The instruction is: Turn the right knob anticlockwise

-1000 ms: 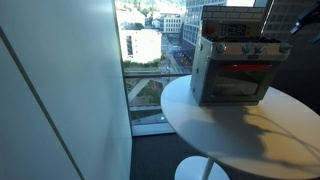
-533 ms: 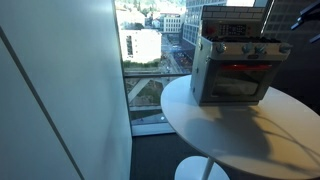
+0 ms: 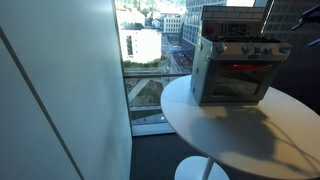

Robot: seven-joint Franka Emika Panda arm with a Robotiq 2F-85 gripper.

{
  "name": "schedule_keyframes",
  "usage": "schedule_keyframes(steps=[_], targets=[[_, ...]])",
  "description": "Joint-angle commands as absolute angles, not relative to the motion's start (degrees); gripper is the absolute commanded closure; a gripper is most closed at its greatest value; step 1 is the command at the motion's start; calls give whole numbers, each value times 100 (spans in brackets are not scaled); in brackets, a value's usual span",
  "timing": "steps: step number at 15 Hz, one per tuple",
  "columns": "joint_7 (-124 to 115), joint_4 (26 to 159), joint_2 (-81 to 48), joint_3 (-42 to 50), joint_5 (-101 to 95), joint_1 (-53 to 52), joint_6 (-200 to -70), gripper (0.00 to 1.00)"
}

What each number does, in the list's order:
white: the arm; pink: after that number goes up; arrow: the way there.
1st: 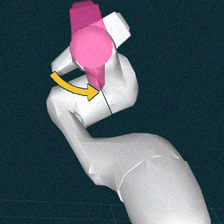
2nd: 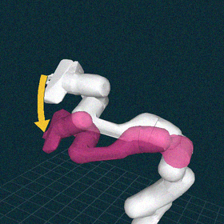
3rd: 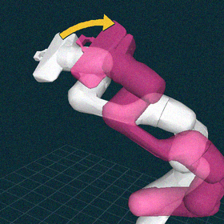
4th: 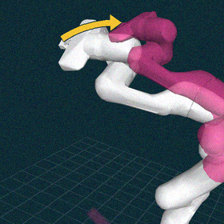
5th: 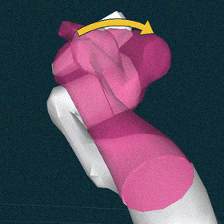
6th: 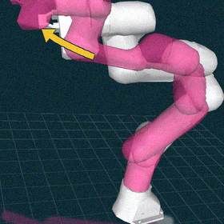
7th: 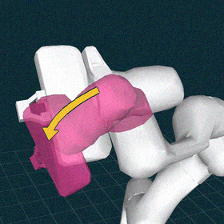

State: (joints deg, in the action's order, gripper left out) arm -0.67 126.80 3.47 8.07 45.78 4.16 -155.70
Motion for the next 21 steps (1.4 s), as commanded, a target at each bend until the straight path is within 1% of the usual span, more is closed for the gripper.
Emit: schedule_keyframes(steps=[1, 10, 21], targets=[[-56, 12716, 352, 798, 5174, 366, -15805, 0], [185, 12627, 246, 787, 6554, 277, -16129, 0], [211, 12561, 97, 792, 7096, 284, -16344, 0]])
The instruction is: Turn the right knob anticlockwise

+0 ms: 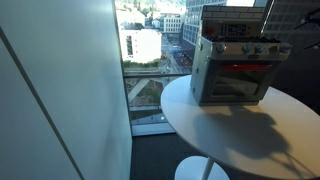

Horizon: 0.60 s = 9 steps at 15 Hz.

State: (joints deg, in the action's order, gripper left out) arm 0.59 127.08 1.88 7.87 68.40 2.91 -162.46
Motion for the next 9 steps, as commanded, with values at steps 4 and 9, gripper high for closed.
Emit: schedule_keyframes(steps=[4, 9], targets=[[247, 12501, 33, 795, 7215, 289, -16383, 0], [311, 12381, -35, 803, 7366, 300, -16377, 0]])
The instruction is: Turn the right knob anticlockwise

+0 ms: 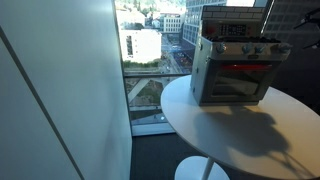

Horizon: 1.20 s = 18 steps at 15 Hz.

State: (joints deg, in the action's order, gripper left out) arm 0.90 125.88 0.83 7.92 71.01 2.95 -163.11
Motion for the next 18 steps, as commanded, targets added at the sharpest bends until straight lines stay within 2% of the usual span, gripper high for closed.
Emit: schedule_keyframes(steps=[1, 18], targets=[[318, 12365, -48, 803, 7385, 301, -16375, 0], [344, 12145, -337, 809, 7519, 316, -16340, 0]])
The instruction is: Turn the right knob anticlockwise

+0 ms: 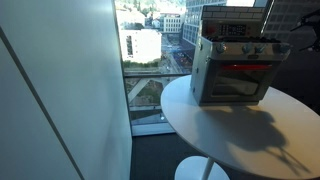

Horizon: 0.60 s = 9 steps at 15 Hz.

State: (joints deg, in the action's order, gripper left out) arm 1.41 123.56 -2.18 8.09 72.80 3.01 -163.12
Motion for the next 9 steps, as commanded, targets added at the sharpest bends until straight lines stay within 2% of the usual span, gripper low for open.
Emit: schedule_keyframes(steps=[1, 9], targets=[[347, 12125, -351, 810, 7520, 318, -16341, 0], [413, 12034, -429, 793, 7571, 314, -16330, 0]])
